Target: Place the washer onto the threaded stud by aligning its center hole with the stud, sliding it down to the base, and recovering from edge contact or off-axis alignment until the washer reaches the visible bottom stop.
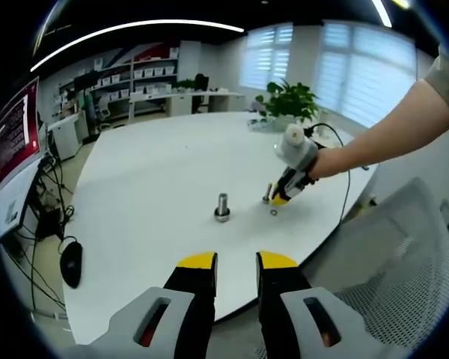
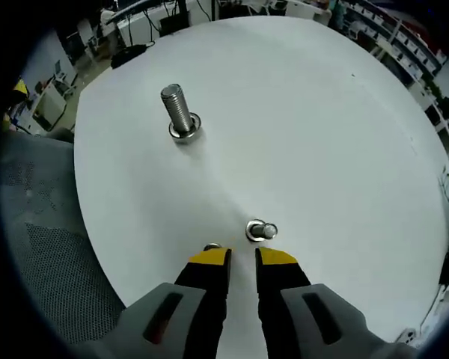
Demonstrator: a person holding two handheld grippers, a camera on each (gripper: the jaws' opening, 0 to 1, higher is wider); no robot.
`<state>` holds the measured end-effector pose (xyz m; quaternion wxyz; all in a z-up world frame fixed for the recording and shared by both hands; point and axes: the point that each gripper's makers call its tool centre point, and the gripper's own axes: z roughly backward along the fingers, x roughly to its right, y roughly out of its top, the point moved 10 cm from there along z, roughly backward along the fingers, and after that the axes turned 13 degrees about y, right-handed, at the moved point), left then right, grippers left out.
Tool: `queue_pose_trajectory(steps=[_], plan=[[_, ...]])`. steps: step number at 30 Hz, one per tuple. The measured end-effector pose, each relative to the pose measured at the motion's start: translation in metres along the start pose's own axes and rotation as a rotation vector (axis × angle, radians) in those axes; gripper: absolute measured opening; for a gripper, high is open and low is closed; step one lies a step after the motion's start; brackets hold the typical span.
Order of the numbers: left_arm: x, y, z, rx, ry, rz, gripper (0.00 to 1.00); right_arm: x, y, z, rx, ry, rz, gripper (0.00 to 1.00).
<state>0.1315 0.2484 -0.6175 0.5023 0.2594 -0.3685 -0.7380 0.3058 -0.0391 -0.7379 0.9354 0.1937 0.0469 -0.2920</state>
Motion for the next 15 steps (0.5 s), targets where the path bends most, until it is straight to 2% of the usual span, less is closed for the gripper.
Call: queue_pose_trajectory(steps=[1,7,11,15], plan=[[0.0,0.0,0.0,0.0,-0.002,-0.001,0.18,-0.003,-0.001,-0.001,0.01,0.022,-0.005,0.17],[0.0,0.001,0.001,0.01,-0.002,0.001,0.18,-0.016,-0.003,-0.006,-0.015,0.023,0.035,0.18],[0.001,0.001,0.001,0.01,-0.003,-0.002,0.18,-0.016,-0.001,-0.009,-0.019,0.021,0.038,0.2],[0.0,0.001,0.002,0.015,-0.001,0.002,0.18,-0.016,-0.004,-0.015,-0.052,0.017,0.044,0.2]])
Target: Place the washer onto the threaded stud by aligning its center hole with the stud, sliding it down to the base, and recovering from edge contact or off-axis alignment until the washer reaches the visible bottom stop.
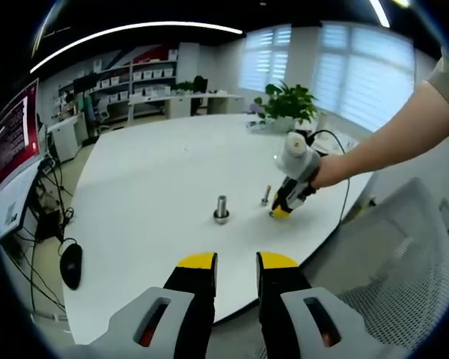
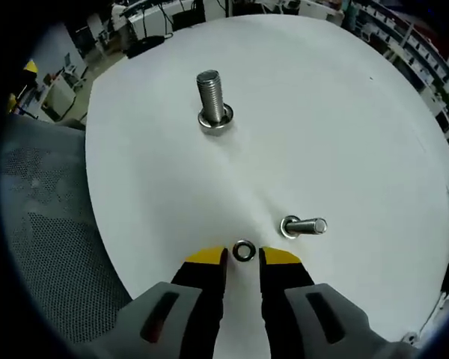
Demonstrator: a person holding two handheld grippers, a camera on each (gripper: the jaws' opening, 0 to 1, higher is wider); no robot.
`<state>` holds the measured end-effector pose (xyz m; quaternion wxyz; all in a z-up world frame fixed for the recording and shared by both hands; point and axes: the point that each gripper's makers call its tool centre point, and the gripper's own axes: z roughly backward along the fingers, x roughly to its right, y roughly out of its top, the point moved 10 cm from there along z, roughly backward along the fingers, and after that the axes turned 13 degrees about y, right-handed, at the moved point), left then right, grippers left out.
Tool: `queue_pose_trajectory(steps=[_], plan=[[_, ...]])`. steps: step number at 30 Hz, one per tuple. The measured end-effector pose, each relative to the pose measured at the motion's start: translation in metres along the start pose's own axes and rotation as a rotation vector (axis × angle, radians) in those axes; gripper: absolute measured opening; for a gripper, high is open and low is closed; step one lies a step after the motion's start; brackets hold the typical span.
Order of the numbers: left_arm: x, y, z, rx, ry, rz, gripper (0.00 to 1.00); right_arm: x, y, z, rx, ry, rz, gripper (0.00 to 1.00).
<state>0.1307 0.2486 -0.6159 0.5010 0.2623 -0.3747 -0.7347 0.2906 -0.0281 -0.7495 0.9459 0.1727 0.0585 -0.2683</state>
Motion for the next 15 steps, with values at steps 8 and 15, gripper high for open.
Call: queue_pose_trajectory(steps=[8,15], plan=[[0.0,0.001,0.001,0.009,-0.003,0.002,0.18,-0.003,-0.013,0.004,0.043,-0.01,0.008,0.16],[0.0,0.001,0.0,0.013,0.001,0.004,0.18,-0.002,-0.018,0.006,0.032,0.005,0.025,0.17]])
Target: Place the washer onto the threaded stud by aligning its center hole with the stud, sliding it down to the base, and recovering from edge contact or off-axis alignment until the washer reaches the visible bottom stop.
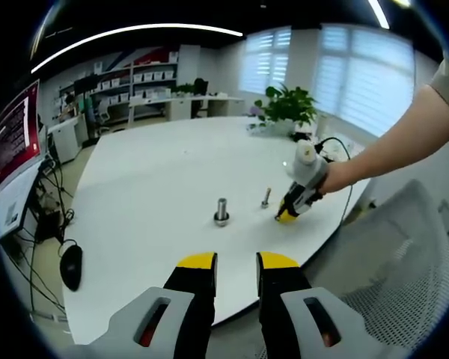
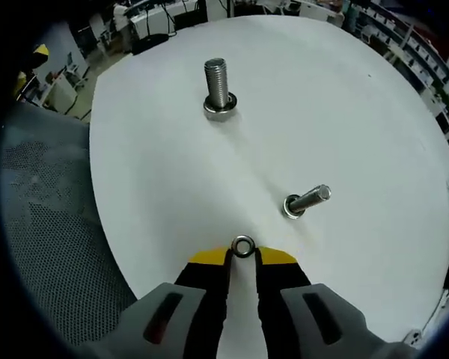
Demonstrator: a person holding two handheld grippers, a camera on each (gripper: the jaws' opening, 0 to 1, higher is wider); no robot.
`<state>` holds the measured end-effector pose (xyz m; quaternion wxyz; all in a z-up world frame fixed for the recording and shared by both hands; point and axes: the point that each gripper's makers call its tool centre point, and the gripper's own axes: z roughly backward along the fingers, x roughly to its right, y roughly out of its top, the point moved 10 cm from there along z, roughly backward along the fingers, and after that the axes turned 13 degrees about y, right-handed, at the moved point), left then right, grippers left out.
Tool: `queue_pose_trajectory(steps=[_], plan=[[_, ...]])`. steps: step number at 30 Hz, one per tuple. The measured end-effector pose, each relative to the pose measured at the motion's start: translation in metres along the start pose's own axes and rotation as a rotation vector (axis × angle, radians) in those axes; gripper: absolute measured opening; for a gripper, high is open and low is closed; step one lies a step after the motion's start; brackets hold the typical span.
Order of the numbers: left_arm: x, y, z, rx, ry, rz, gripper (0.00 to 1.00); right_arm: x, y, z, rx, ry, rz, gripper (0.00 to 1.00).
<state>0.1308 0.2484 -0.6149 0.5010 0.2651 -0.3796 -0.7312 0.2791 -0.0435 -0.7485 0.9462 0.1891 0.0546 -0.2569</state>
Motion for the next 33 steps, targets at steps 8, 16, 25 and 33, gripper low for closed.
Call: queue_pose_trajectory(steps=[8,16,25,33], plan=[[-0.001,0.0,0.0,0.003,0.004,0.006,0.18,0.001,0.01,-0.002,-0.069,0.013,0.02,0.18],[-0.001,0.0,0.0,0.003,0.01,0.008,0.18,0.001,0.021,-0.005,-0.173,0.028,0.072,0.15],[-0.001,0.0,0.0,0.0,0.013,0.005,0.18,-0.009,0.031,-0.012,-0.276,-0.057,0.045,0.15],[-0.003,0.001,0.001,0.017,0.026,0.019,0.18,-0.011,0.011,-0.005,-0.074,-0.089,0.042,0.14]])
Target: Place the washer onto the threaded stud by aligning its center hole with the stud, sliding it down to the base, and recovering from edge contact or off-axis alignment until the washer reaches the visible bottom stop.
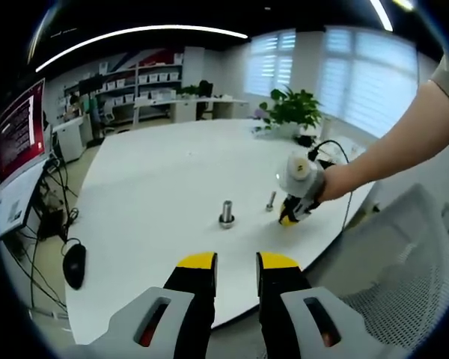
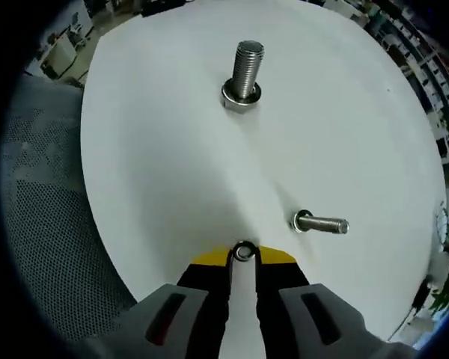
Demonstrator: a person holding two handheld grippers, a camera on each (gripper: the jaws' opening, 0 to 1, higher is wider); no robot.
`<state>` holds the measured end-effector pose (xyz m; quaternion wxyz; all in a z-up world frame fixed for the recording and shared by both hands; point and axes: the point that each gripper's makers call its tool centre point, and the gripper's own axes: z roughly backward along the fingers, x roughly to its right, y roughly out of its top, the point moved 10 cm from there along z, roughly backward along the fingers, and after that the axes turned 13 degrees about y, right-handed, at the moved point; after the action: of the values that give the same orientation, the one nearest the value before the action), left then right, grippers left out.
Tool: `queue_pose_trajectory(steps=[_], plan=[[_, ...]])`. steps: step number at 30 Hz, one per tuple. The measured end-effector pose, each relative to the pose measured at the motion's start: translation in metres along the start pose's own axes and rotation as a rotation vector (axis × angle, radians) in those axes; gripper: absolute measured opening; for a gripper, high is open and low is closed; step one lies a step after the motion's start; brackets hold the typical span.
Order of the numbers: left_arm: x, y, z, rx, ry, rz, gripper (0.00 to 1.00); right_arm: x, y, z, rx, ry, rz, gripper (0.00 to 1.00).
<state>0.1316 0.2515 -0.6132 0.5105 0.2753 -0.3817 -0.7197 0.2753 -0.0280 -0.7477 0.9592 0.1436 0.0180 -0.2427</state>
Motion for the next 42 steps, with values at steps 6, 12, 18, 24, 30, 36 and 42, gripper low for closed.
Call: queue_pose_trajectory(steps=[6,12,18,24,30,36,42], plan=[[0.001,0.0,0.0,0.005,-0.009,-0.001,0.18,-0.001,-0.012,0.004,0.025,0.021,-0.109,0.13],[0.0,0.001,0.0,0.012,-0.009,0.008,0.18,0.006,-0.012,0.021,0.062,0.003,-0.117,0.13],[0.0,0.001,0.001,0.014,-0.01,0.011,0.18,0.023,-0.006,0.042,0.106,-0.034,-0.134,0.13],[0.0,0.002,0.001,0.021,-0.019,0.012,0.18,0.031,0.007,0.064,0.182,-0.065,-0.135,0.14],[0.002,0.002,0.001,0.021,-0.028,0.01,0.18,0.029,0.023,0.074,0.188,-0.09,-0.037,0.14],[0.001,0.002,0.002,0.025,-0.025,0.017,0.19,0.028,0.029,0.066,0.156,-0.082,-0.008,0.14],[0.0,0.002,0.002,0.026,-0.02,0.02,0.19,0.035,0.032,0.059,0.13,-0.076,0.001,0.14]])
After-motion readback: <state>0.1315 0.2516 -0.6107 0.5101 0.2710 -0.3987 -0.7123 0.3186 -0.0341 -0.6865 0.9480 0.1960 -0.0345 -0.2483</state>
